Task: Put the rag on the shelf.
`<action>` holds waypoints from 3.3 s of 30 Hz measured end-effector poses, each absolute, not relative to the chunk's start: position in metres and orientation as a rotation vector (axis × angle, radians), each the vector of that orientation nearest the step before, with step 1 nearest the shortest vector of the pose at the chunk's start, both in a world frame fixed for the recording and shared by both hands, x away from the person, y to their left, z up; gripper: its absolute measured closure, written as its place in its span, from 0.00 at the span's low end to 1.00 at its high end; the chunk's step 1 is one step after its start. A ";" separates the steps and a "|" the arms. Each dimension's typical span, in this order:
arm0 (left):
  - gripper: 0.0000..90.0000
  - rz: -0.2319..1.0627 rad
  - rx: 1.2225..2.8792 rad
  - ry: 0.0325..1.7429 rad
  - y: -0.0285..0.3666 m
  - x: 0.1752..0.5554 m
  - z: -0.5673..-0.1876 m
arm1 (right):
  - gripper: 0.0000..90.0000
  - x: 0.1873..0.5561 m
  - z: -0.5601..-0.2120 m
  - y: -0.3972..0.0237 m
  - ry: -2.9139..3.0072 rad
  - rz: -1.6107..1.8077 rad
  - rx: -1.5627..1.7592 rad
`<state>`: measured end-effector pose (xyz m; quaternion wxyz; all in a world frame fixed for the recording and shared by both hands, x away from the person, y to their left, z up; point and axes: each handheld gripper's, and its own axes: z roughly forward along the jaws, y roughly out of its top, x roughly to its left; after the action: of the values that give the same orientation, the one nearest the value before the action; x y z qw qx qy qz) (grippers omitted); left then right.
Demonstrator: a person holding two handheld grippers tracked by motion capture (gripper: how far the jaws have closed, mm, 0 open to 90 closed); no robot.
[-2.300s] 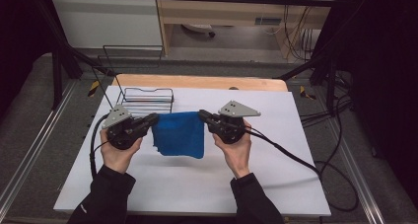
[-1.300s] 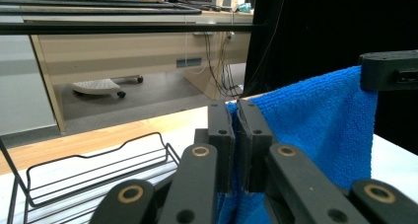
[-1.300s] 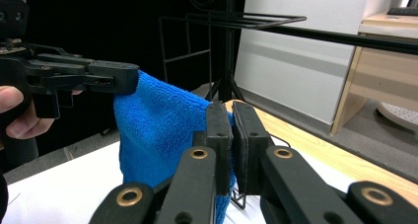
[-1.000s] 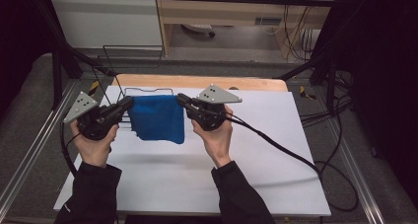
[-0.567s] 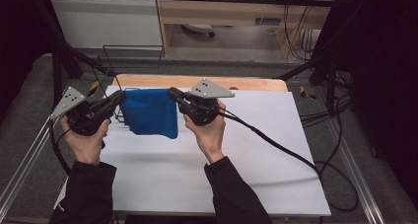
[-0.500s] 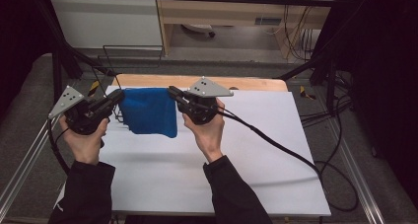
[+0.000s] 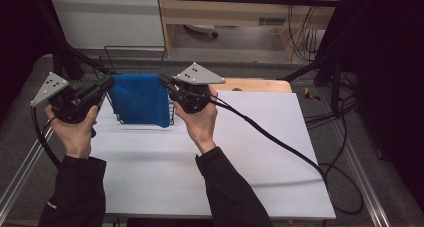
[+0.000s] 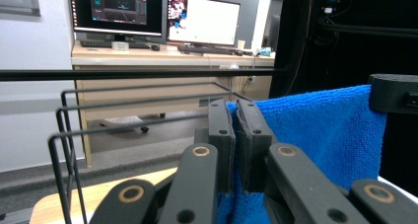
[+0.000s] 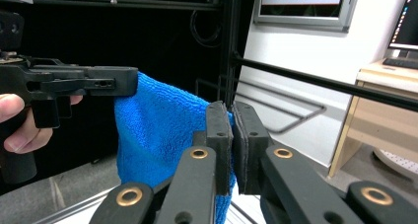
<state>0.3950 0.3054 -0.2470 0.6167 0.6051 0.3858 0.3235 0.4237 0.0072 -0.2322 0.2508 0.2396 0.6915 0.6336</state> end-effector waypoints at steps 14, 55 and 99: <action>0.96 0.774 1.332 0.873 0.319 0.404 -0.220 | 0.97 0.435 -0.204 0.024 1.822 1.733 0.622; 0.96 0.825 1.237 0.885 0.342 0.447 -0.160 | 0.97 0.478 -0.141 0.060 1.743 1.715 0.603; 0.96 0.833 1.297 0.905 0.340 0.517 -0.171 | 0.97 0.546 -0.151 0.063 1.804 1.636 0.664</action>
<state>0.5170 0.3404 -0.1706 0.6265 0.5654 0.3947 0.3633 0.5460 0.0629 -0.1512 0.3036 0.2506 0.6810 0.6175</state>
